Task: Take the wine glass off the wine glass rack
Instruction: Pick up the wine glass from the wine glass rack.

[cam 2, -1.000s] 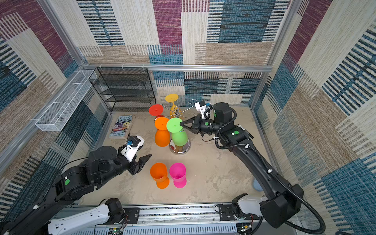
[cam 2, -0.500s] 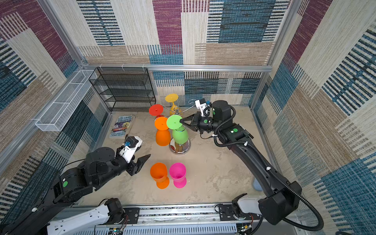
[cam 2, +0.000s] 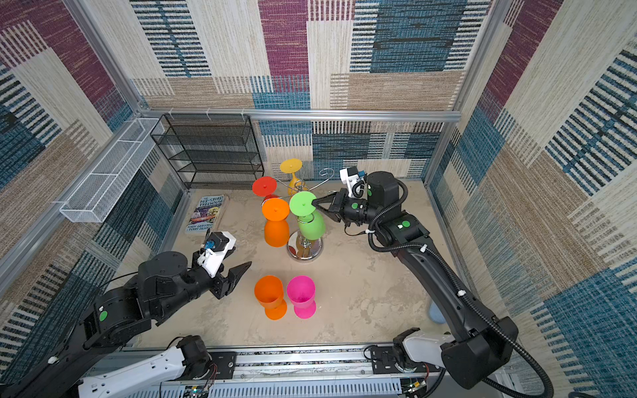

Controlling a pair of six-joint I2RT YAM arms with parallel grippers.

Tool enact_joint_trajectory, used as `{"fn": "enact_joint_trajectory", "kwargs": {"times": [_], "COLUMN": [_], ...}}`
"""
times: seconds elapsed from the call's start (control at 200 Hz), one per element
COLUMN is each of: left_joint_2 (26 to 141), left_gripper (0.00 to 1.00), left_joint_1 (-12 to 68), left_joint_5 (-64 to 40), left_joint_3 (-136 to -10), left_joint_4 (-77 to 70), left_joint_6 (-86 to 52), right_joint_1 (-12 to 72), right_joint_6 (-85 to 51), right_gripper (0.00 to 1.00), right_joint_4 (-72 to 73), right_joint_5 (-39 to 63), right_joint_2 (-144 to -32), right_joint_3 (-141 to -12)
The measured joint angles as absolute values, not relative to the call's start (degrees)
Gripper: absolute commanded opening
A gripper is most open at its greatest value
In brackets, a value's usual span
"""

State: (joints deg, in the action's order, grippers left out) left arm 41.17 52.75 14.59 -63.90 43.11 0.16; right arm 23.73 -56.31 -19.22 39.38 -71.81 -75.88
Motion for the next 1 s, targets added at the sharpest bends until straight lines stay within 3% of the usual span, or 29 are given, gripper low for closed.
{"fn": "enact_joint_trajectory", "kwargs": {"times": [0.731, 0.997], "left_joint_2": [43.3, 44.1], "left_gripper": [0.63, 0.63], "left_joint_1": [52.6, 52.5], "left_joint_5": [14.0, 13.1], "left_joint_3": [-65.4, -66.3], "left_joint_4": [44.2, 43.9], "left_joint_6": [0.2, 0.2], "right_joint_1": [17.9, 16.6], "right_joint_6": [-59.2, -58.7], "right_gripper": [0.0, 0.0], "right_joint_4": [-17.9, -21.3], "right_joint_5": [38.3, 35.2], "right_joint_2": [-53.8, -47.5], "right_joint_3": [-62.9, -65.4]}}
